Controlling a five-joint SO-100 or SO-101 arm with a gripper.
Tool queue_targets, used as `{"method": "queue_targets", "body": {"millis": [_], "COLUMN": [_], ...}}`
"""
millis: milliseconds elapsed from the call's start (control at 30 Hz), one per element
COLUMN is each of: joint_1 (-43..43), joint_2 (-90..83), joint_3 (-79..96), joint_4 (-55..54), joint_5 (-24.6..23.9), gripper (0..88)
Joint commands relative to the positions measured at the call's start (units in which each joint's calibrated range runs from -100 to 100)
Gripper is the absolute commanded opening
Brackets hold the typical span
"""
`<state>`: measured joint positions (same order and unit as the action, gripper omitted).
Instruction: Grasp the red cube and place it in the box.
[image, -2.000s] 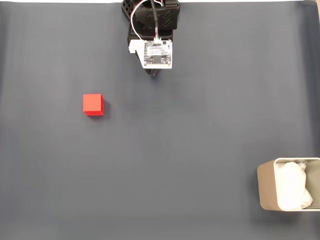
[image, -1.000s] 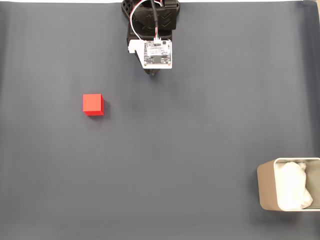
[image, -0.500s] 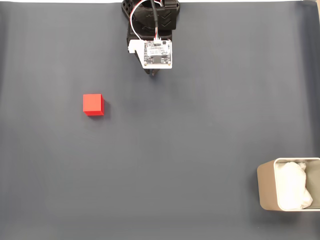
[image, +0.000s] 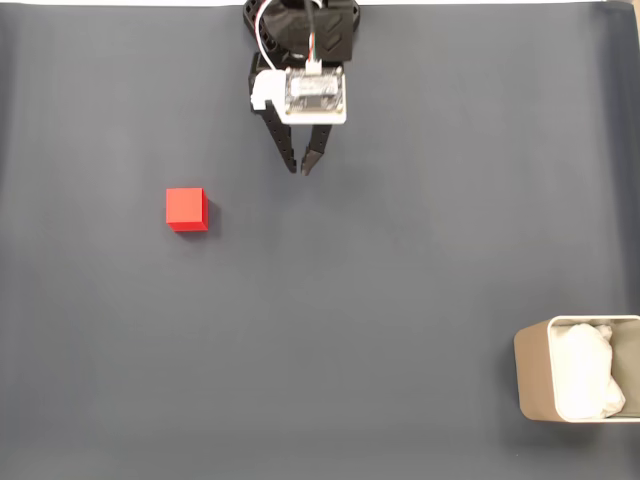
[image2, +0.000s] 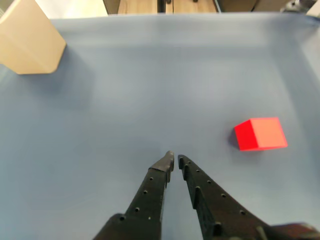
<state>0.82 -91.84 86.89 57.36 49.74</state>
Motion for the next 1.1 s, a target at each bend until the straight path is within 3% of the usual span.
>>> {"method": "queue_targets", "body": {"millis": [0,533,1067], "joint_1": [-1.17,-0.6,6.64], "joint_2": [6.57,32.48,41.32], "joint_3": [-13.62,-55.96,-65.54], "joint_4": [-1.79,9.94,14.28], "joint_5": [-0.24,-0.29,-1.07], "gripper": [0.0,0.0,0.0]}}
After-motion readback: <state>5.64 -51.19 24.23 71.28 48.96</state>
